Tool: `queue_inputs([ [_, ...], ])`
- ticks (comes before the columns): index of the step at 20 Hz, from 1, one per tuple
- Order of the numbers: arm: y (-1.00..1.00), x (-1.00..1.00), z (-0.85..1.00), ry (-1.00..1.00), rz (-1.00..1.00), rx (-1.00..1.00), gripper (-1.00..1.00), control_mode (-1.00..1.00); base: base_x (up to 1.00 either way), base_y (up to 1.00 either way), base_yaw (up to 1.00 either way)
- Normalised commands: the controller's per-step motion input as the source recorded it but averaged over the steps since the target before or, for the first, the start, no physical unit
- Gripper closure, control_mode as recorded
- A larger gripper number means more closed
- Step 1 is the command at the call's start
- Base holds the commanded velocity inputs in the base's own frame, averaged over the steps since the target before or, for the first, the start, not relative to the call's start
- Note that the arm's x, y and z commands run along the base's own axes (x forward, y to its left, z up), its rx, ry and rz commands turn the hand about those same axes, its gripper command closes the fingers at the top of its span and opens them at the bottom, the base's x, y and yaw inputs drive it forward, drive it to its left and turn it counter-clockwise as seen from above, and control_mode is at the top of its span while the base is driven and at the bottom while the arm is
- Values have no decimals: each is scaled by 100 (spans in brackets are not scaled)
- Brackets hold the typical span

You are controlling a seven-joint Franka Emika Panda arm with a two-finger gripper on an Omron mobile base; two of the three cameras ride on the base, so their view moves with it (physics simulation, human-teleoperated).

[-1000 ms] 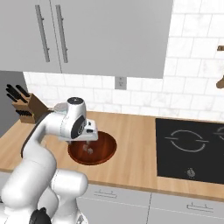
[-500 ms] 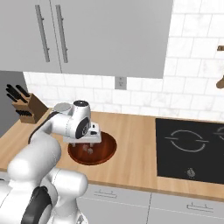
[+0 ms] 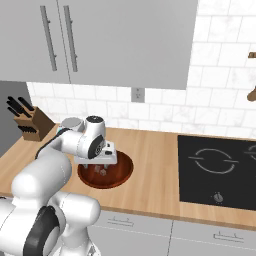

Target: Grab a lemon wedge from the fridge and one ice cube from the ice bowl, and put them in the glass of lemonade.

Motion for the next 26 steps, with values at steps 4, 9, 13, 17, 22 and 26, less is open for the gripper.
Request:
queue_inputs([
  [4, -2, 7, -6, 0, 0, 0, -100, -100, 0, 0, 0],
  [9, -18, 30, -5, 0, 0, 0, -100, -100, 0, 0, 0],
  [13, -13, 28, -18, 4, 0, 0, -100, -100, 0, 0, 0],
  [17, 0, 4, -41, 0, 0, 0, -100, -100, 0, 0, 0],
  [22, 0, 0, -26, -1, 0, 0, -100, -100, 0, 0, 0],
  [26, 0, 0, -35, -1, 0, 0, -100, -100, 0, 0, 0],
])
